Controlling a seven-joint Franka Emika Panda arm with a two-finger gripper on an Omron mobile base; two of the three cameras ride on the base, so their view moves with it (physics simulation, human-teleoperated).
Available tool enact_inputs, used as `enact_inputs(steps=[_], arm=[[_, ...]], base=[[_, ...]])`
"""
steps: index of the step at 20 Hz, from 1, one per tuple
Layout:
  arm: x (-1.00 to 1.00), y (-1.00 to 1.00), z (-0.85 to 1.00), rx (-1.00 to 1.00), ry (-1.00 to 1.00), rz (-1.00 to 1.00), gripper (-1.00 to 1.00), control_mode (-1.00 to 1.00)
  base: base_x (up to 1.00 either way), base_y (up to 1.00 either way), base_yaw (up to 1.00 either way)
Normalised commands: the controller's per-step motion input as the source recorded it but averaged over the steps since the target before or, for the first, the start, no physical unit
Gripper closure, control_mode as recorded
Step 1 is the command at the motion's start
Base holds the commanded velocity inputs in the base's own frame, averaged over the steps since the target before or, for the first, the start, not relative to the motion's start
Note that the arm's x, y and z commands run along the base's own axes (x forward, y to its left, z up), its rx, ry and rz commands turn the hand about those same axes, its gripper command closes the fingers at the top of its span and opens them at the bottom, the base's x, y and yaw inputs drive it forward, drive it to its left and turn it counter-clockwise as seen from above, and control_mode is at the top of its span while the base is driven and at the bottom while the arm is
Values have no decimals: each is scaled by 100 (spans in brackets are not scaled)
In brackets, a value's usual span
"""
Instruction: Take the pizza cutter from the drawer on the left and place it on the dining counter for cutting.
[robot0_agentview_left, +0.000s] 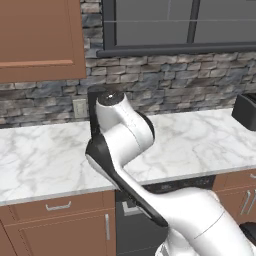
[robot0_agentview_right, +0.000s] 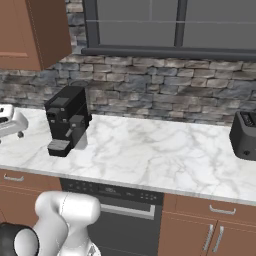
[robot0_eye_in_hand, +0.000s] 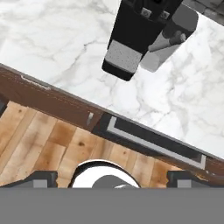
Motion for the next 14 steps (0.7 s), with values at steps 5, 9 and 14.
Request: enact_inputs(steps=[5, 9, 14], arm=[[-10, 83, -40, -14, -6, 16, -100, -100], [0, 79, -46, -16, -4, 20, -100, -100], [0, 64, -31, -10, 1, 28, -100, -100]], base=[[0, 0, 0], [0, 0, 0], [0, 0, 0]])
